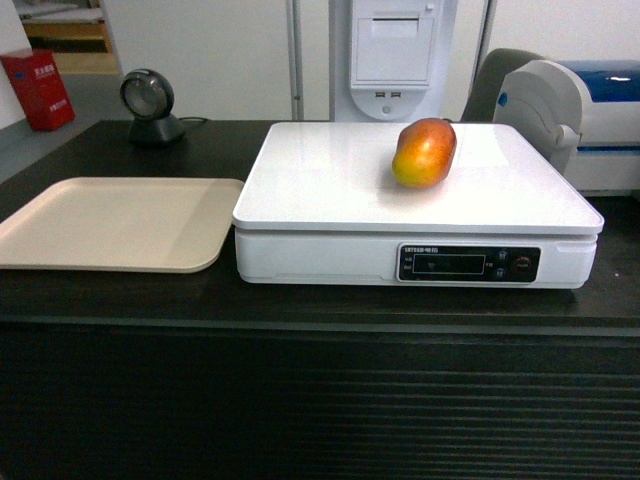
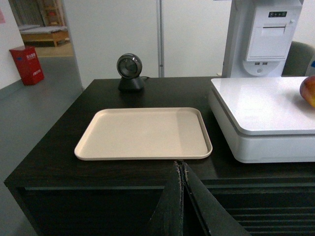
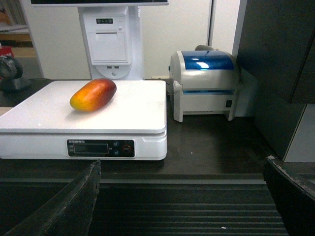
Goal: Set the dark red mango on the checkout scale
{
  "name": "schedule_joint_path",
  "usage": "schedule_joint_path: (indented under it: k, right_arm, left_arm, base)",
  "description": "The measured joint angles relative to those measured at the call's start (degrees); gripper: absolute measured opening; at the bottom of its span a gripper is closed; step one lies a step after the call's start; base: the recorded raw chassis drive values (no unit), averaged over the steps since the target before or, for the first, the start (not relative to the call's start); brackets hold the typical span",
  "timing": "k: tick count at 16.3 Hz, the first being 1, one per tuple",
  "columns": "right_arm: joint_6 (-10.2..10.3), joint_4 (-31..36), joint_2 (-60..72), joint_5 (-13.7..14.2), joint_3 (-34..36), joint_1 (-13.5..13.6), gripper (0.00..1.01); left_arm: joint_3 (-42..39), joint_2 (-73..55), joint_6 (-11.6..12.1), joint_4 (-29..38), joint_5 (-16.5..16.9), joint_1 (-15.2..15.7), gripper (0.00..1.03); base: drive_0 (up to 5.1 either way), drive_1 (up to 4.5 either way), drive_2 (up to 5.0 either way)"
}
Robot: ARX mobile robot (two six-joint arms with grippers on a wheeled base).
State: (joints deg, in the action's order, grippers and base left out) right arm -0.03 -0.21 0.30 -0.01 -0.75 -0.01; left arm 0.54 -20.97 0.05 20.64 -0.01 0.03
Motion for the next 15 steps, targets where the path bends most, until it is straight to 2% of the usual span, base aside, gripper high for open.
schedule_joint_path:
  k: [9, 10, 11, 15]
  right_arm:
    - [0.0, 0.0, 0.0, 0.0, 0.0, 0.0, 0.98]
    - [0.0, 0.0, 0.0, 0.0, 0.0, 0.0, 0.98]
    - [0.0, -0.02, 0.0, 0.02, 0.0, 0.0, 0.98]
    - [0.0, -0.07, 0.0, 0.0, 0.0, 0.0, 0.98]
  left_arm:
    - [0.0, 10.86, 0.0, -10.51, -0.04, 0.0, 0.02]
    - [0.2, 13.62, 0.0, -14.36, -0.09, 0.0, 0.02]
    - [0.04, 18.75, 0.0, -21.33, 0.09, 0.0, 0.02]
    - [0.04, 20.39, -0.02, -20.63, -0.04, -0.02, 0.02]
  base:
    - [0.0, 0.0, 0.0]
    - [0.0, 0.0, 0.0]
    - [0.0, 0.0, 0.0]
    - [0.0, 0.0, 0.0]
